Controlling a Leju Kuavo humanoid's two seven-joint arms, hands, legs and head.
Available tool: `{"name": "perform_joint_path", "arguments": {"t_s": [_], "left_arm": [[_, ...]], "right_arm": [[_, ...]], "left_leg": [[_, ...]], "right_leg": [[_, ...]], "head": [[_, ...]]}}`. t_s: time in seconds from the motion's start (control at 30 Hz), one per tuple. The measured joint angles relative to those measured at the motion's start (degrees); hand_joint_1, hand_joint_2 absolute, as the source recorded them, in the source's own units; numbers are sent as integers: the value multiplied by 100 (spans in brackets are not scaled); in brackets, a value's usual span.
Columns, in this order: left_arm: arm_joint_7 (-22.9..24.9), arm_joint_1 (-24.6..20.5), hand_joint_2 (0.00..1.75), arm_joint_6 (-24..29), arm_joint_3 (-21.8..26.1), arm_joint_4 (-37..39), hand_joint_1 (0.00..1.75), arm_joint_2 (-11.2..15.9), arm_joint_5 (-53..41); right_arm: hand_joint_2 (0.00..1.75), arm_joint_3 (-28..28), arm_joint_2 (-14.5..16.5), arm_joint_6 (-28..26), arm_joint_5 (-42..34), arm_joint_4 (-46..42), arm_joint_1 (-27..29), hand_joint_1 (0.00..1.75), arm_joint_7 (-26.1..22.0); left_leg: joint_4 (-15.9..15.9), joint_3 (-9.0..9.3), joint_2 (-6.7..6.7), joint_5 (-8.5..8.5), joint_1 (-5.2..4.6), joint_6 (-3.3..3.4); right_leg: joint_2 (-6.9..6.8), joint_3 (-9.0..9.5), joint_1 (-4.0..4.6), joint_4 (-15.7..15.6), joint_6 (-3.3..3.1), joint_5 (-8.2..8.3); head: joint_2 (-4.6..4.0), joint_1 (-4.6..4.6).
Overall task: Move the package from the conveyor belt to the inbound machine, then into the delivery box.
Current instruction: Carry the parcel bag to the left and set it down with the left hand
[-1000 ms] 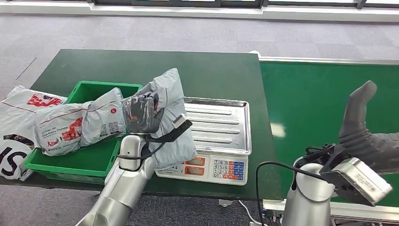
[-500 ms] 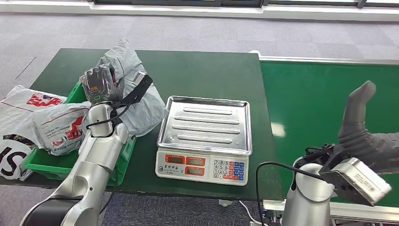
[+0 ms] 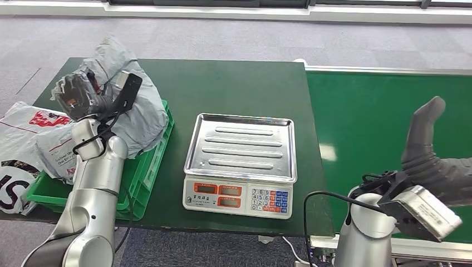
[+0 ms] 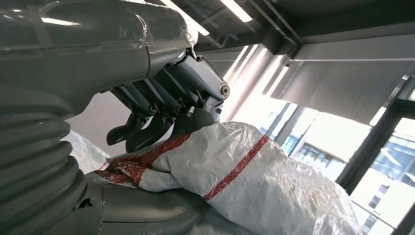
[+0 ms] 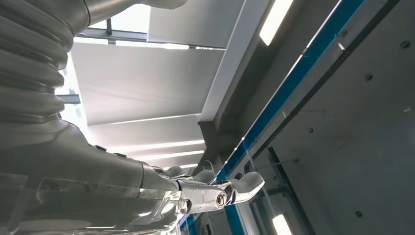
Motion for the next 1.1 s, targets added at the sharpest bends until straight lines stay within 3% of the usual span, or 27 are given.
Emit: {"name": "perform_joint_path", "arguments": {"t_s": [0.13,0.27,0.43,0.67,0.87,1.1], "left_arm": [[-198,-124,175,0,939,-46,175,-54,-227],[204,-152,175,0,1206,137,175,-36,-289],[1112,-150,175,0,936,754,175,122,-295],[1404,-168,175,0,472,1443,175,258,-297],[1212,-195,175,0,71,2084,175,259,-297],[838,-167,175,1,-18,2380,175,179,-286]], "right_arm": [[175,-86,0,-1,34,-34,29,0,0],[175,-124,0,-1,45,-46,37,0,0],[175,-151,0,0,52,-46,41,0,0],[175,-212,0,0,63,-46,52,0,0],[175,-217,0,0,85,-45,51,0,0],[175,-217,0,0,90,-39,50,0,0]], "left_leg": [[0,0,4,0,0,0],[0,-2,1,1,1,-1],[0,-2,1,2,1,-1],[1,-1,2,1,-3,-1],[1,-2,1,1,-4,-1],[1,-2,1,2,-4,0]], "right_leg": [[3,-5,1,0,-2,1],[2,-4,2,0,-2,1],[2,-2,-4,0,-1,2],[3,-4,-6,0,2,4],[2,-2,-5,0,2,4],[1,-1,-6,0,3,5]], "head": [[1,-2],[1,-1],[1,0],[1,0],[1,0],[1,0]]}}
